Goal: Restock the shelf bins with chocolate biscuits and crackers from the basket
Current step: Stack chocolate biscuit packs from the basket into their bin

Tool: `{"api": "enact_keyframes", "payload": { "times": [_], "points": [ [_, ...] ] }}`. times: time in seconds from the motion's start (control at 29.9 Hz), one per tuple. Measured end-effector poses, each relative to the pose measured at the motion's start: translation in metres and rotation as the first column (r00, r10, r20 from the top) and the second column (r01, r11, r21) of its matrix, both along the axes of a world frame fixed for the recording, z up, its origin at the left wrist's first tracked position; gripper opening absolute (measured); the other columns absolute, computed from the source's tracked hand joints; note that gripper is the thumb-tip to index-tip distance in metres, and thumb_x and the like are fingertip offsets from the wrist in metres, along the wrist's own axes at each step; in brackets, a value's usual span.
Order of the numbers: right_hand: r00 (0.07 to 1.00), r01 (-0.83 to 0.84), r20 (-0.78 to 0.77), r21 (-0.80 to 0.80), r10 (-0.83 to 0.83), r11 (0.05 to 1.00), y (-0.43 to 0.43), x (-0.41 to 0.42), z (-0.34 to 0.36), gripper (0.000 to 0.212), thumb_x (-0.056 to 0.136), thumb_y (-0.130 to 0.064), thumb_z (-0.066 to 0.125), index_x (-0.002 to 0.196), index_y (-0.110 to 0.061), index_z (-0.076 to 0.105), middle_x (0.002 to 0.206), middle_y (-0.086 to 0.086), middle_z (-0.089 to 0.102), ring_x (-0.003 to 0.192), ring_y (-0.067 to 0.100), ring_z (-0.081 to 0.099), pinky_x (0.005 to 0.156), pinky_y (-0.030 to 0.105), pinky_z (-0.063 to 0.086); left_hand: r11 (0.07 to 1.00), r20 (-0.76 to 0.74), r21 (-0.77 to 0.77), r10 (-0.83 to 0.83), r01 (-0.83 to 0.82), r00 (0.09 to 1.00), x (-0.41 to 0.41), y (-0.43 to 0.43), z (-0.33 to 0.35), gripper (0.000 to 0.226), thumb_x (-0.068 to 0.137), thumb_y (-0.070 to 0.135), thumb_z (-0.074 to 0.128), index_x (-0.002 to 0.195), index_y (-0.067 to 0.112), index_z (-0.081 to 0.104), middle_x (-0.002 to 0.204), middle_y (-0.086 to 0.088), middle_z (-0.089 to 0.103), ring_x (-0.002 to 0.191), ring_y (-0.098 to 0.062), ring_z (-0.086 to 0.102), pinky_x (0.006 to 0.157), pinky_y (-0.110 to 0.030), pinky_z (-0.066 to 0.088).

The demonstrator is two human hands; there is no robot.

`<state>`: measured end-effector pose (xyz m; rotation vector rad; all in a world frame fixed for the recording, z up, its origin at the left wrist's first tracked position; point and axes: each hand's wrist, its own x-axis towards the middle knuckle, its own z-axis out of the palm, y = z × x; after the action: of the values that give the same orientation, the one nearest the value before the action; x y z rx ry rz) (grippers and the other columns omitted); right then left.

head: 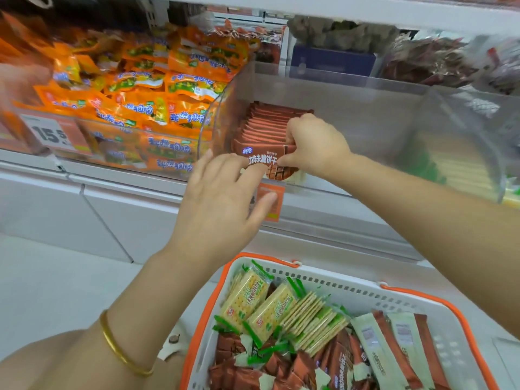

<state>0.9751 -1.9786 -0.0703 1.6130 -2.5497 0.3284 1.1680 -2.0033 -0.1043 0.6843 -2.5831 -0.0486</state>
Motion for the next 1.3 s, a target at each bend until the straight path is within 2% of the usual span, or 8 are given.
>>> {"api": "enact_keyframes", "payload": {
  "times": [0.17,0.63,0.77,0.87,0.97,1.04,1.14,1.3],
  "points": [
    [0.971,0.045,-0.238,0.157,-0.006,0.987,-0.002,0.009,-0.003,0.045,0.087,-0.042,0.063,0.115,-0.009,0.051,0.118,0.011,0.049,0.102,0.033,0.056,0.068,0.036,0.039,1.0,0.022,-0.012,-0.013,0.013,1.0,0.002,-0.001,0.0,0.048,0.09,0.045,0.034,0.122,0.019,0.058,0.117,-0.003,0.059,0.121,-0.025,0.049,0.112,-0.042,0.018],
    [0.965,0.044,-0.262,0.153,-0.002,0.987,0.003,0.007,-0.001,0.063,0.079,-0.05,0.069,0.118,-0.009,0.04,0.114,0.008,0.05,0.093,0.031,0.06,0.06,0.034,0.037,0.998,-0.017,-0.049,-0.026,0.025,1.0,0.002,-0.001,-0.003,0.05,0.089,0.043,0.035,0.125,0.016,0.057,0.12,-0.006,0.059,0.125,-0.028,0.046,0.114,-0.044,0.016],
    [0.981,0.069,-0.183,0.042,-0.06,0.997,0.015,0.014,0.015,0.059,0.081,-0.048,0.068,0.118,-0.011,0.042,0.117,0.009,0.05,0.098,0.033,0.059,0.065,0.035,0.038,0.992,-0.147,-0.11,-0.085,0.069,0.985,0.008,0.008,0.002,0.043,0.09,0.034,0.044,0.122,0.01,0.059,0.125,-0.01,0.058,0.126,-0.03,0.046,0.113,-0.045,0.025],
    [0.998,0.066,0.033,-0.234,-0.06,0.97,0.055,0.038,0.037,0.039,0.081,-0.042,0.068,0.101,-0.017,0.046,0.102,0.003,0.052,0.091,0.028,0.055,0.068,0.035,0.039,0.986,-0.286,-0.155,-0.111,0.068,0.952,0.021,0.036,0.005,0.029,0.087,0.023,0.052,0.11,0.009,0.065,0.112,-0.005,0.063,0.105,-0.029,0.054,0.089,-0.041,0.04],
    [0.972,0.017,0.219,-0.449,0.091,0.893,0.113,0.072,0.028,0.03,0.079,-0.032,0.071,0.082,-0.022,0.043,0.075,-0.008,0.048,0.073,0.02,0.049,0.065,0.037,0.041,0.991,-0.169,-0.038,-0.131,0.126,0.977,0.033,0.059,-0.018,0.026,0.086,0.024,0.048,0.102,0.012,0.066,0.099,-0.001,0.064,0.091,-0.028,0.054,0.072,-0.04,0.045],
    [0.933,0.002,0.339,-0.347,0.123,0.938,0.14,0.084,-0.013,0.026,0.079,-0.026,0.07,0.078,-0.025,0.044,0.07,-0.009,0.05,0.069,0.018,0.051,0.064,0.035,0.042,0.984,0.091,0.127,-0.136,0.124,0.987,0.036,0.07,-0.039,0.034,0.088,0.031,0.041,0.105,0.014,0.065,0.1,-0.001,0.063,0.097,-0.027,0.054,0.073,-0.039,0.049],
    [0.883,-0.104,0.467,0.101,0.045,0.989,0.154,0.088,-0.098,0.015,0.085,-0.019,0.064,0.083,-0.025,0.051,0.08,-0.007,0.055,0.082,0.018,0.056,0.07,0.034,0.046,0.97,0.394,0.233,-0.153,0.063,0.906,0.033,0.074,-0.066,0.03,0.097,0.03,0.041,0.117,0.018,0.059,0.116,0.0,0.058,0.114,-0.022,0.047,0.086,-0.038,0.047],
    [0.894,-0.363,0.429,0.516,0.133,0.776,0.178,0.095,-0.216,0.023,0.088,-0.013,0.056,0.111,-0.012,0.058,0.106,0.006,0.054,0.103,0.026,0.054,0.077,0.036,0.047,0.952,0.501,0.289,-0.236,0.096,0.833,0.025,0.076,-0.086,0.028,0.097,0.02,0.042,0.119,0.019,0.058,0.121,0.0,0.057,0.114,-0.021,0.049,0.089,-0.041,0.047]
  ]
}}
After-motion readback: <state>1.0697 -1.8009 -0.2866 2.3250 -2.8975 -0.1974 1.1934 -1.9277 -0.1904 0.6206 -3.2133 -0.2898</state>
